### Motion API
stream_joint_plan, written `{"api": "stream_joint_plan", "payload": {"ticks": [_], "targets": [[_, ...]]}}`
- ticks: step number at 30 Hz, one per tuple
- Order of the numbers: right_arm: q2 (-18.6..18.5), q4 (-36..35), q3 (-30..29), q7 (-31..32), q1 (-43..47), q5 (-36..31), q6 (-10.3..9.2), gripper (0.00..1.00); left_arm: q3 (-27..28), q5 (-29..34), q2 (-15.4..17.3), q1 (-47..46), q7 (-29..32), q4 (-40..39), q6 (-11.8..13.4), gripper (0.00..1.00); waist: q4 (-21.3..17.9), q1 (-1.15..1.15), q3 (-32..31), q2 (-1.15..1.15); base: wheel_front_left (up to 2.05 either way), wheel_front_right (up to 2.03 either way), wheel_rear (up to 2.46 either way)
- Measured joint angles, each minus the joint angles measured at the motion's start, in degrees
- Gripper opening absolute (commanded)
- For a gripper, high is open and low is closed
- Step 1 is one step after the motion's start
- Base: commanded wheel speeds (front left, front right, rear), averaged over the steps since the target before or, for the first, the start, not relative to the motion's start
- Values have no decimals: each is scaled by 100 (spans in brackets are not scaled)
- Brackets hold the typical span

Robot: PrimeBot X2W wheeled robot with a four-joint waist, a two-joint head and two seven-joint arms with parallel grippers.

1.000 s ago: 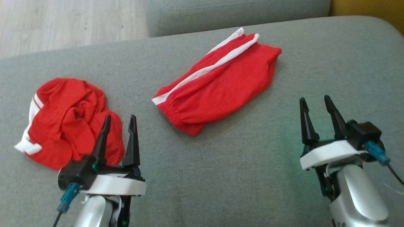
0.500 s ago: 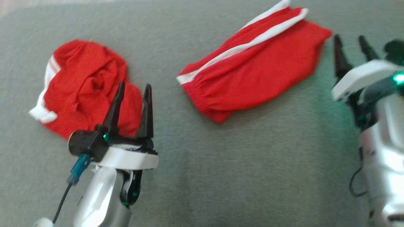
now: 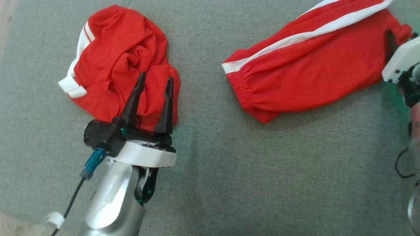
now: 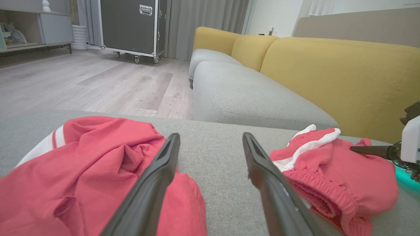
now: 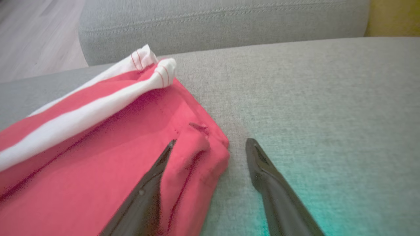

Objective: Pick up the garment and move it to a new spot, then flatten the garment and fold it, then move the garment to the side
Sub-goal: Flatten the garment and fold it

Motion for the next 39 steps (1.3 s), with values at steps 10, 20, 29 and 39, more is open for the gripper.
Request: {"api": "stream_joint_plan", "payload": {"ticks": [10, 20, 29, 39], "targets": [[-123, 597, 272, -13, -542, -296, 0, 0, -99, -93, -21, -135, 0, 0, 3, 100, 67, -1, 164, 0, 0, 0, 0], [-11, 943, 1150, -494, -530, 132, 0, 0, -4, -80, -22, -130, 0, 48, 9, 100, -246, -1, -48, 0, 0, 0, 0], [-242, 931, 1634, -858, -137, 691, 0, 0, 189, 19, -22, 142, 0, 55, -1, 100, -614, -2, -468, 0, 0, 0, 0], [-623, 1150, 961, -1143, 426, 1015, 0, 0, 372, 68, -21, 456, 0, -33, -10, 100, -996, -2, -940, 0, 0, 0, 0]]}}
